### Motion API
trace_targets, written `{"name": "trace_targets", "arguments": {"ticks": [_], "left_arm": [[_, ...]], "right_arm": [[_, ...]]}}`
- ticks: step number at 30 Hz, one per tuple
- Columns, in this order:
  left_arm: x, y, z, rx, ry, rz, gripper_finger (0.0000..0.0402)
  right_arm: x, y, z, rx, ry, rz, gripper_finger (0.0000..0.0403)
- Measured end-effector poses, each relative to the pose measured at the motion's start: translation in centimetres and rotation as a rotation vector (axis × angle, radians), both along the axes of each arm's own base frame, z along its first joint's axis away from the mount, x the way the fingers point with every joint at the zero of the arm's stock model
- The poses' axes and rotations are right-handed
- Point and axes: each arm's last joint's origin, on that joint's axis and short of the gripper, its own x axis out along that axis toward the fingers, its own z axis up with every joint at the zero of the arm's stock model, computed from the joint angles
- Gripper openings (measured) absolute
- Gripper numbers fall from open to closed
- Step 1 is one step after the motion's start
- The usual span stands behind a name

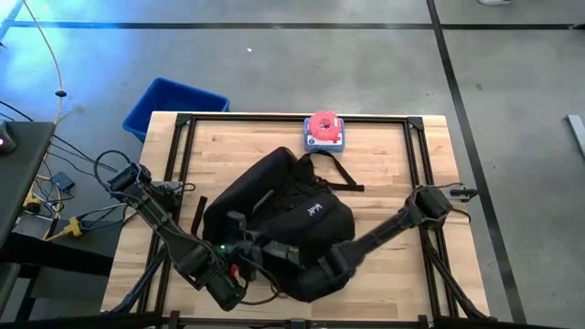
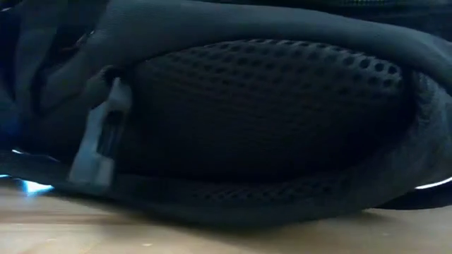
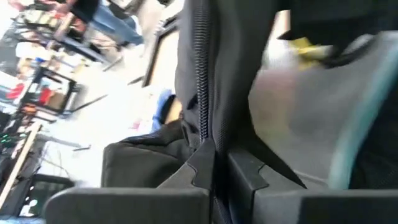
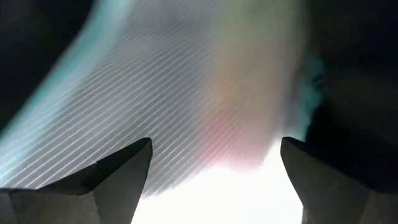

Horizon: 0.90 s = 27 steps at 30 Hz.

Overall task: Unpack backpack
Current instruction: Put the zip bag into the backpack

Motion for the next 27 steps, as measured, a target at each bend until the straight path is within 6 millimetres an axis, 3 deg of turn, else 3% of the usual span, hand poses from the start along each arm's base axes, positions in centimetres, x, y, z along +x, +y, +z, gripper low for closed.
{"name": "trace_targets", "arguments": {"ticks": [6,12,15,18,23,27], "left_arm": [[-1.0,-1.1,0.2,0.019,-0.070,-0.006,0.0000],[-2.0,-2.2,0.3,0.009,-0.131,-0.024,0.0000],[-1.9,-2.8,0.0,-0.003,-0.150,-0.029,0.0000],[-1.2,-3.0,-0.9,0.001,-0.143,-0.020,0.0000],[0.5,-3.0,-3.0,0.028,-0.095,0.010,0.0000],[0.6,-2.8,-3.2,0.047,-0.112,0.029,0.0000]], "right_arm": [[-2.5,0.2,0.1,-0.105,0.099,-0.111,0.0341],[-2.5,-1.6,-3.5,-0.102,0.146,-0.166,0.0341],[-1.4,-2.4,-5.6,-0.059,0.071,-0.137,0.0341],[1.0,-2.6,-6.0,0.013,-0.115,-0.088,0.0341],[5.6,-3.5,-3.9,0.096,-0.419,-0.033,0.0341],[6.7,-3.1,-2.2,0.226,-0.422,0.057,0.0341]]}}
